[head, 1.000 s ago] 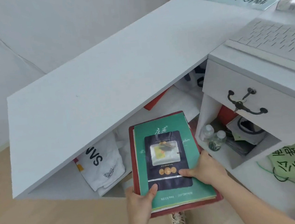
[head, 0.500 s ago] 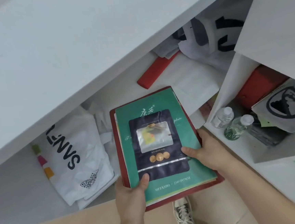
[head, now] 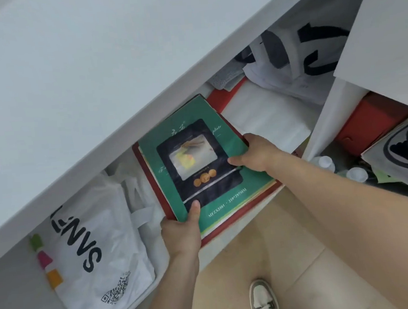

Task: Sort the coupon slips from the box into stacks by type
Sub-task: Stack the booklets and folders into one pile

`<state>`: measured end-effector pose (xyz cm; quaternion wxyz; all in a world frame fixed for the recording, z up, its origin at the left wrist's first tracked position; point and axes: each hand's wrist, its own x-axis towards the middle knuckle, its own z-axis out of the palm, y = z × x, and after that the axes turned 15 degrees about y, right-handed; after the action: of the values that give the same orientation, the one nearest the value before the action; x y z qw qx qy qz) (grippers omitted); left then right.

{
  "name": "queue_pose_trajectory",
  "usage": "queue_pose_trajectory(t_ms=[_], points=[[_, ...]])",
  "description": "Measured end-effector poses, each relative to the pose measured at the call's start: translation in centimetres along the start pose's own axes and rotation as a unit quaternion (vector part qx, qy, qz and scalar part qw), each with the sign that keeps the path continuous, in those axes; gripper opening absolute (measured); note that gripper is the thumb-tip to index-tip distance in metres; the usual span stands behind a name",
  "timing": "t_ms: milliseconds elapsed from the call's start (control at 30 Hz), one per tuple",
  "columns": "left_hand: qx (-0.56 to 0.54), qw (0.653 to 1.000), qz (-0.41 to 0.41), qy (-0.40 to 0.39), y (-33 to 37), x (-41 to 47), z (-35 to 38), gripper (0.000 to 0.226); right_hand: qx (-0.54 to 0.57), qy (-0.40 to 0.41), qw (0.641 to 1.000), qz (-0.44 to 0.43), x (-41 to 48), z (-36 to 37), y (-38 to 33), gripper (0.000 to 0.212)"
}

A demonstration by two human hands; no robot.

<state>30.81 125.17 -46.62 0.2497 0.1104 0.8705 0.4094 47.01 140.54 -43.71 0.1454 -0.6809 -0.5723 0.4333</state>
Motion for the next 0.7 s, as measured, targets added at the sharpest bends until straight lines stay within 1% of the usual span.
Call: queue_pose_trajectory(t_ms=[67,100,133,167,200,233,267,300,333,367,400,433,467,533,600,700], points=[[0.02,1.0,-0.017,-0.011,0.0,0.5,0.3,0.065,-0.024,0.022,0.999,-0.015,0.0,-0.3,0.4,0.065],[0.045,0.999,-0.02,-0.02,0.0,0.6,0.1,0.073,-0.057,0.046,0.997,-0.022,-0.6,-0.7,1.0,0.073],[0.093,0.995,0.008,-0.024,0.0,0.4,-0.3,0.084,-0.084,0.068,0.994,-0.023,-1.4,-1.4,1.9,0.084],[0.148,0.986,0.066,-0.023,-0.3,0.2,-0.8,0.094,-0.092,0.069,0.993,-0.024,-2.4,-2.1,2.9,0.096],[0.191,0.972,0.134,-0.027,-0.6,-0.4,-1.4,0.102,-0.076,0.033,0.996,-0.02,-3.4,-2.8,3.9,0.105],[0.22,0.955,0.197,-0.039,-0.9,-1.0,-1.9,0.109,-0.058,-0.023,0.998,-0.022,-4.3,-3.2,4.9,0.11],[0.245,0.938,0.24,-0.054,-1.1,-1.6,-2.2,0.115,-0.061,-0.072,0.995,-0.035,-4.9,-3.2,5.7,0.109],[0.274,0.921,0.27,-0.068,-1.3,-1.9,-2.4,0.121,-0.085,-0.093,0.99,-0.056,-5.1,-2.9,6.5,0.104],[0.307,0.903,0.293,-0.07,-1.4,-2.0,-2.6,0.123,-0.12,-0.077,0.986,-0.083,-4.9,-2.4,7.2,0.092],[0.325,0.889,0.317,-0.06,-1.5,-1.8,-2.7,0.122,-0.15,-0.032,0.982,-0.113,-4.5,-1.9,7.5,0.073],[0.324,0.884,0.335,-0.047,-1.5,-1.5,-2.8,0.117,-0.168,0.02,0.976,-0.139,-4.2,-1.7,7.4,0.052],[0.307,0.886,0.345,-0.038,-1.3,-1.2,-2.9,0.113,-0.174,0.063,0.97,-0.157,-4.0,-1.6,7.1,0.037],[0.288,0.893,0.344,-0.035,-1.0,-1.0,-2.9,0.109,-0.172,0.091,0.966,-0.168,-3.7,-1.7,6.7,0.028],[0.252,0.908,0.333,-0.035,-0.6,-0.5,-2.8,0.103,-0.158,0.115,0.965,-0.175,-2.8,-1.9,5.9,0.025],[0.227,0.921,0.315,-0.032,-0.3,0.4,-2.4,0.098,-0.137,0.112,0.971,-0.16,-2.1,-1.8,5.1,0.027],[0.231,0.924,0.304,-0.019,-0.2,1.7,-1.6,0.098,-0.08,0.104,0.983,-0.125,-1.5,-0.8,4.5,0.028]])
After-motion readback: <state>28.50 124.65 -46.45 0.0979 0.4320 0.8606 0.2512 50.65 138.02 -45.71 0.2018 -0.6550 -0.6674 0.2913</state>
